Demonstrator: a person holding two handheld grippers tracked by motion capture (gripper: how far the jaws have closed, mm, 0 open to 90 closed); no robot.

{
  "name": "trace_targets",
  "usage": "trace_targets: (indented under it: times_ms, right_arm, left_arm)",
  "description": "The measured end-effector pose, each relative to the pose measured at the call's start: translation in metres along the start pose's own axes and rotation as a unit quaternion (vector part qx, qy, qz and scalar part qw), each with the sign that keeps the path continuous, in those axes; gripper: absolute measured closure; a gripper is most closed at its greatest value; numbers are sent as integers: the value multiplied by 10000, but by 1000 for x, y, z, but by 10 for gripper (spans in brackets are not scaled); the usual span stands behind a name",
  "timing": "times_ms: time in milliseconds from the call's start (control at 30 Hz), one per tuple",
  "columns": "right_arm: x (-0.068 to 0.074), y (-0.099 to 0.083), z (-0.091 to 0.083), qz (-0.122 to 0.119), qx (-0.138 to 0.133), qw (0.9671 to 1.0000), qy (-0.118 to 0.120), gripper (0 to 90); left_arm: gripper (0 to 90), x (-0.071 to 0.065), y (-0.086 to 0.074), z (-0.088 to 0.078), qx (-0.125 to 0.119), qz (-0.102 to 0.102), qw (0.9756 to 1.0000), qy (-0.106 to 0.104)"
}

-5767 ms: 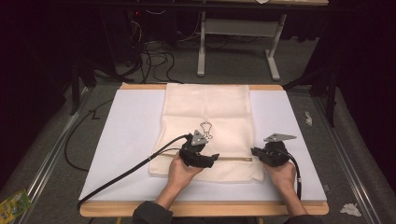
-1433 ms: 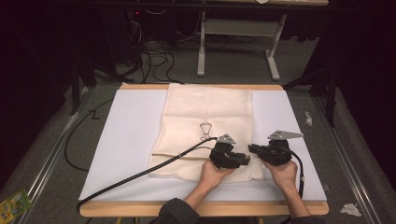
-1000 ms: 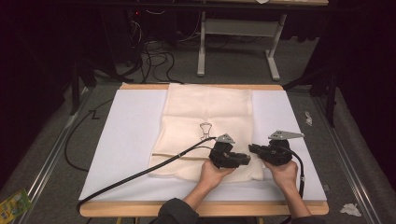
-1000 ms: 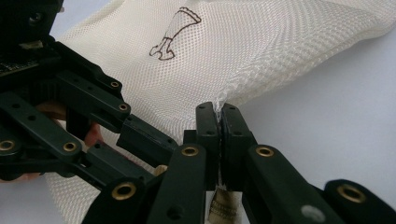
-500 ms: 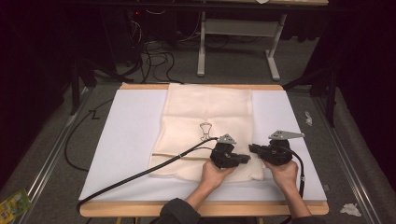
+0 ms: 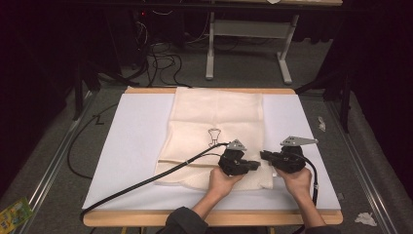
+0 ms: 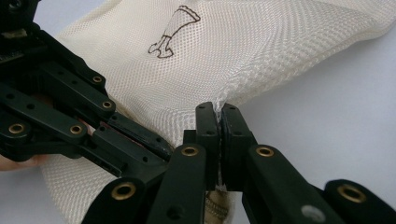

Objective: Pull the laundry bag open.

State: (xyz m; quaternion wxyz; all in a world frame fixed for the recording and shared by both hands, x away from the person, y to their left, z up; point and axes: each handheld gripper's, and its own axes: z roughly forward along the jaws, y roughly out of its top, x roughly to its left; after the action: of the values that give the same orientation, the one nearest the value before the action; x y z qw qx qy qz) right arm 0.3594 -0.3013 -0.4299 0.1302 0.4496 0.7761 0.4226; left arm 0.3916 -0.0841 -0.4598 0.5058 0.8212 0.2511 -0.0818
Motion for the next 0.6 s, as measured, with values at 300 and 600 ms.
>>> trace_targets:
  times_ms: [300,600]
  right_arm:
    - [0,-1,0,-41,58,10000,-21,891]
    - [0,-2,0,-69,94,9999,-4,892]
  left_arm:
    - [870,-2,1,-2,64,83,9998,163]
    - [872,-4,2,-4,143,124,9994,282]
